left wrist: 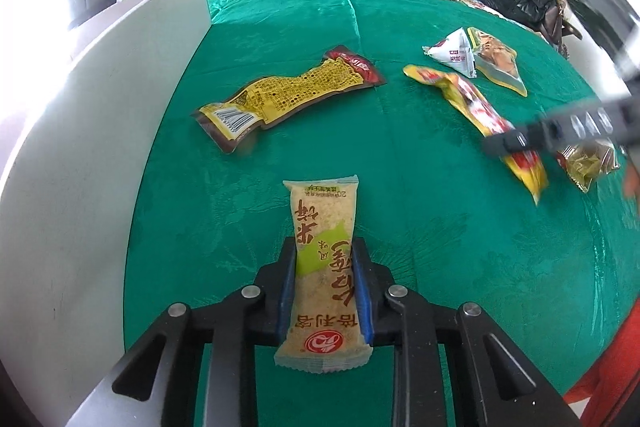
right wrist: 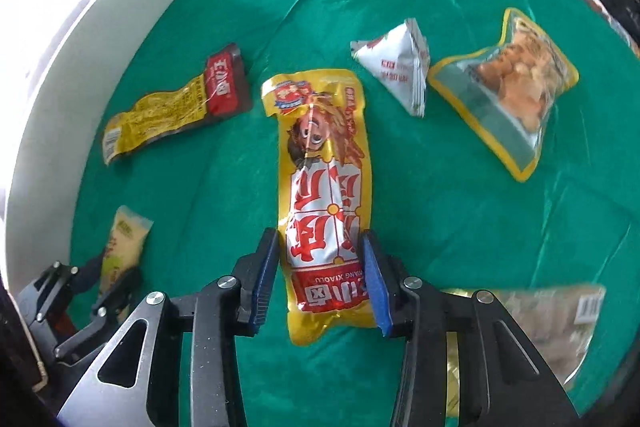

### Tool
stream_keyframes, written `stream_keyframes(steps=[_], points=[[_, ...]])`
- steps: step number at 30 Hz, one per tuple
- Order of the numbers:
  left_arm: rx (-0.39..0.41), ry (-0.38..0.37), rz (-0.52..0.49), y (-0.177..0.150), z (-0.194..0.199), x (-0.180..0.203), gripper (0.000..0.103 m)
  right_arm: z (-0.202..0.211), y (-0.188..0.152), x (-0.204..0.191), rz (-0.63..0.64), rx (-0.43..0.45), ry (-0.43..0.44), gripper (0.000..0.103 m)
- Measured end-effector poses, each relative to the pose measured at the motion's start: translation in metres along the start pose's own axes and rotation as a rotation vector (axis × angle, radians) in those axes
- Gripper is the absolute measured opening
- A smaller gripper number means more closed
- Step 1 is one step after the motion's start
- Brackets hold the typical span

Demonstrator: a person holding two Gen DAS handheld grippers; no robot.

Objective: Organize snacks
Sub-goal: 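Grasp the yellow cartoon sausage pack with the right gripper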

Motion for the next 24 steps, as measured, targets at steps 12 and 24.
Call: stream_keyframes(steps=[12,24], points=[[-0.061,-0.165,0.126,-0.009,0.005,-0.025,0.029,0.005,-0.165,-0.021,0.084,0.222,-0.169,0.066],[-0.079,-0.166,0.124,-0.014,0.008,-0.027,0.076,-0.010,-0.164,0.013,0.056,0.331,-0.158,0.092]])
Point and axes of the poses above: each gripper's, at about its wrist camera, not at the fingertips, and z roughly against the way its jaws point, x to its right, y to its top, the point moved 1 cm from there along -z, roughly the way its jaws point, and after that the axes turned 11 degrees about -x, right-handed, at the moved point
